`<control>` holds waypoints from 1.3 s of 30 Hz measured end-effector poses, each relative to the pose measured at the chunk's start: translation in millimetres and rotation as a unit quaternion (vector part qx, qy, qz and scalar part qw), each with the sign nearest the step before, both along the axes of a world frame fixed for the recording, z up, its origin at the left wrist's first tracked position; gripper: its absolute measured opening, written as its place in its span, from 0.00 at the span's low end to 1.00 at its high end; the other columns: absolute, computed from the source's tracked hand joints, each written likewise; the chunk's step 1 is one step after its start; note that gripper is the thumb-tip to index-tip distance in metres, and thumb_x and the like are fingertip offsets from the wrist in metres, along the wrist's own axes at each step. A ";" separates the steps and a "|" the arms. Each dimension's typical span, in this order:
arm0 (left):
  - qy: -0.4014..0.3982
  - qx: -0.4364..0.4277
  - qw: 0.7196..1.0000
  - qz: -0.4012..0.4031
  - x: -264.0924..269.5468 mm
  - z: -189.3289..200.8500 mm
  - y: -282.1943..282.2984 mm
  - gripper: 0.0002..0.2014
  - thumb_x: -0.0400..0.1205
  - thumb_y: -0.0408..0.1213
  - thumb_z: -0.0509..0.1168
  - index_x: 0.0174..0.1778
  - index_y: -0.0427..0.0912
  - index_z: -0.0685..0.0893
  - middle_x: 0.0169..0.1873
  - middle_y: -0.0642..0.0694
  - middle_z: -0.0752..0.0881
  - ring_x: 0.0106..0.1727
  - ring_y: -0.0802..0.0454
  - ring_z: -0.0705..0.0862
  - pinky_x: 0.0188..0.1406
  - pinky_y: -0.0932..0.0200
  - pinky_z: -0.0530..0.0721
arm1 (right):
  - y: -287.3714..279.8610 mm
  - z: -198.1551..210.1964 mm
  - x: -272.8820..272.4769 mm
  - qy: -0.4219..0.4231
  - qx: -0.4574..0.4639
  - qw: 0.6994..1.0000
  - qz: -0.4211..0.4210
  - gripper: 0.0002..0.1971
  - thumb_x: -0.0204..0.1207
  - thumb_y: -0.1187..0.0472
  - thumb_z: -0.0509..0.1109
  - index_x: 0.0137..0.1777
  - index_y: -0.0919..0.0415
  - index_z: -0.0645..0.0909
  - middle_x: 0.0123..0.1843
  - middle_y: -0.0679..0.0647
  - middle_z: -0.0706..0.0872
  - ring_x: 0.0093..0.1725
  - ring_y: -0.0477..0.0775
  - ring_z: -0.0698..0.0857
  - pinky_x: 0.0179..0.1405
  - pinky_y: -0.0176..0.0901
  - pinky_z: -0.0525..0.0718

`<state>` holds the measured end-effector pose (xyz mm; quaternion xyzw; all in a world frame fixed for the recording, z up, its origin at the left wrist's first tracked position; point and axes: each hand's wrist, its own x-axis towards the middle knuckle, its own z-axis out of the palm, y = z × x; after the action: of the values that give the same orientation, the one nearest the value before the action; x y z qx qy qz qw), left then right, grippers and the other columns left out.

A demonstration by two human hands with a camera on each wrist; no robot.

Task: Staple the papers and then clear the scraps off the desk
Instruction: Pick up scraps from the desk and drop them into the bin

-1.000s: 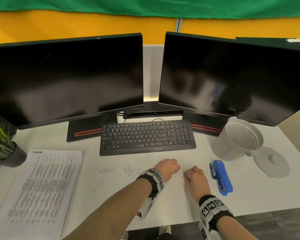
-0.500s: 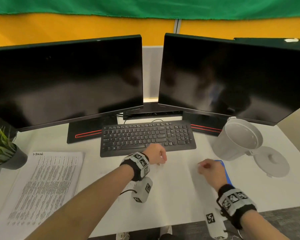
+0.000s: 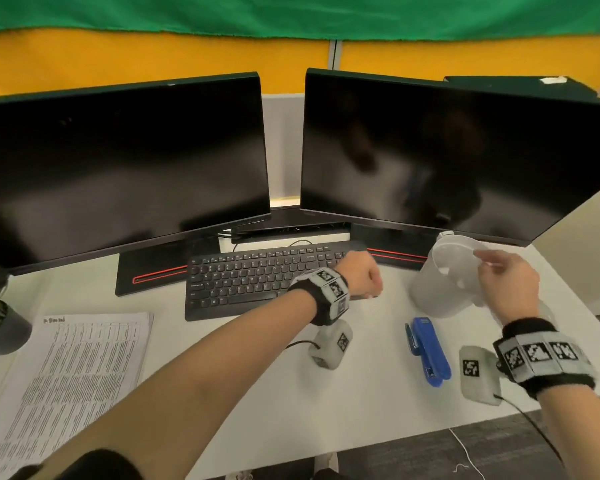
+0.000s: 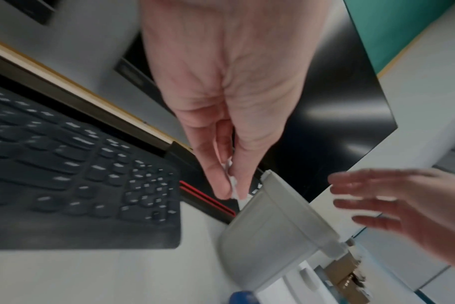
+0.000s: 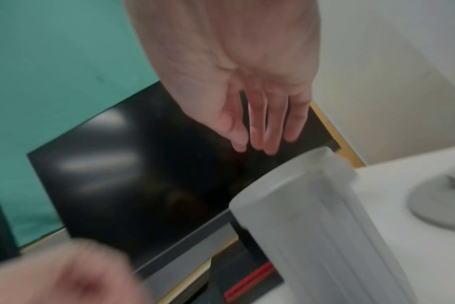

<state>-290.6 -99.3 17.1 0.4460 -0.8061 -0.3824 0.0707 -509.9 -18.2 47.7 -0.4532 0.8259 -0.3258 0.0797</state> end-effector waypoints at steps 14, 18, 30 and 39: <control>0.131 0.017 0.991 0.027 -128.3 46.4 -33.7 0.11 0.80 0.40 0.66 0.54 0.42 0.89 0.55 0.42 0.90 0.59 0.43 0.85 0.64 0.53 0.81 | 113.5 -77.0 40.9 -0.056 -0.002 0.996 0.066 0.15 0.73 0.77 0.64 0.42 0.55 0.84 0.44 0.57 0.82 0.38 0.55 0.81 0.35 0.36 0.73; 0.130 -0.050 0.990 0.006 -92.9 50.5 -32.5 0.11 0.80 0.32 0.63 0.52 0.44 0.89 0.55 0.42 0.89 0.57 0.44 0.85 0.65 0.50 0.81 | 112.4 -83.9 45.8 -0.065 0.008 0.995 0.075 0.14 0.73 0.76 0.64 0.43 0.56 0.85 0.44 0.57 0.82 0.38 0.52 0.82 0.37 0.25 0.75; -0.134 -0.040 0.979 0.146 230.2 -41.4 45.5 0.10 0.84 0.40 0.58 0.51 0.45 0.84 0.47 0.48 0.82 0.45 0.55 0.79 0.52 0.60 0.79 | 38.8 -125.7 183.7 -0.022 0.179 0.894 0.410 0.17 0.75 0.71 0.60 0.61 0.59 0.80 0.58 0.53 0.80 0.56 0.53 0.82 0.56 0.37 0.76; -0.184 -0.058 0.945 0.262 320.6 -83.7 110.5 0.20 0.81 0.28 0.59 0.67 0.48 0.77 0.65 0.46 0.77 0.64 0.45 0.77 0.62 0.54 0.78 | 7.6 -137.1 283.6 0.124 0.207 0.757 0.607 0.28 0.78 0.64 0.56 0.78 0.47 0.61 0.82 0.51 0.62 0.76 0.58 0.64 0.71 0.57 0.67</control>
<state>30.0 11.2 -66.6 0.6995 -0.6803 -0.2140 0.0445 -226.3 -10.6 -89.3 -0.8682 0.4276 0.0290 0.2500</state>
